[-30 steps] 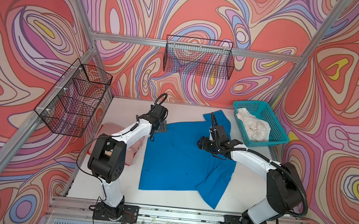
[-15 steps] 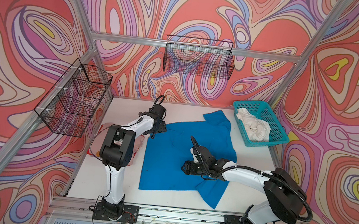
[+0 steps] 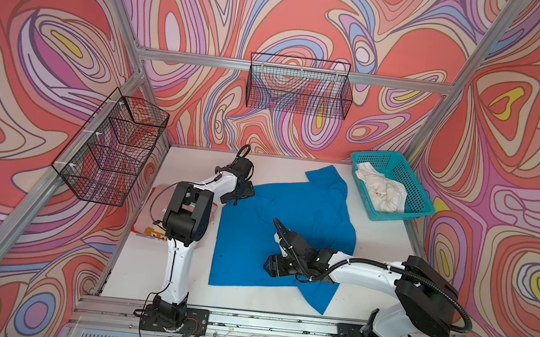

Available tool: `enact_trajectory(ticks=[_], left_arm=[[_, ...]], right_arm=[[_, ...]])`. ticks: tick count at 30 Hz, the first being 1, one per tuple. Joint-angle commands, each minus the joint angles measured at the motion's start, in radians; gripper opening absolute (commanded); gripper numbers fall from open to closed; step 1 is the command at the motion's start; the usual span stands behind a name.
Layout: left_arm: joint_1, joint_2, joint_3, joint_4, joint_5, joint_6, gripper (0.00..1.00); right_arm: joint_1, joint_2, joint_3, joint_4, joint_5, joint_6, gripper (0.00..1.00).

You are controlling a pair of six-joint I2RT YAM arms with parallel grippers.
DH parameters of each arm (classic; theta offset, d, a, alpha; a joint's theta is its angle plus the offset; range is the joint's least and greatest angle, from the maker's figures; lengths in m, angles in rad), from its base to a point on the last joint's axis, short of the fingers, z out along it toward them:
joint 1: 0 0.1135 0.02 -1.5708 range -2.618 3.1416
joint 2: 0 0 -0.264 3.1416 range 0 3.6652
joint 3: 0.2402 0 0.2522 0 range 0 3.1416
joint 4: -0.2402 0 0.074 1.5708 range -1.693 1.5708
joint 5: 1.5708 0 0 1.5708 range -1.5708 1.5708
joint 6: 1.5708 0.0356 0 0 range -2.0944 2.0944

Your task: Fold and stack the t-shirts

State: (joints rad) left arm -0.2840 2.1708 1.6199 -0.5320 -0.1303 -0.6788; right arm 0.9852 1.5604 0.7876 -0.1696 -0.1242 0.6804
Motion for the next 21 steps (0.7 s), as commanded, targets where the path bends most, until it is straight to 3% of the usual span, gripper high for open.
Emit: enact_trajectory(ticks=[1, 12, 21], left_arm=[[0.005, 0.047, 0.042, -0.024, 0.003, -0.025, 0.98], [0.029, 0.162, 0.195, -0.092, -0.037, 0.022, 0.98], [0.056, 0.268, 0.43, -0.21, -0.098, 0.125, 0.99]], right_arm=[[0.027, 0.022, 0.018, -0.005, 0.015, -0.011, 0.75], [0.082, 0.049, -0.07, -0.032, -0.028, 0.032, 0.76], [0.113, -0.069, -0.161, -0.083, -0.044, 0.113, 0.76]])
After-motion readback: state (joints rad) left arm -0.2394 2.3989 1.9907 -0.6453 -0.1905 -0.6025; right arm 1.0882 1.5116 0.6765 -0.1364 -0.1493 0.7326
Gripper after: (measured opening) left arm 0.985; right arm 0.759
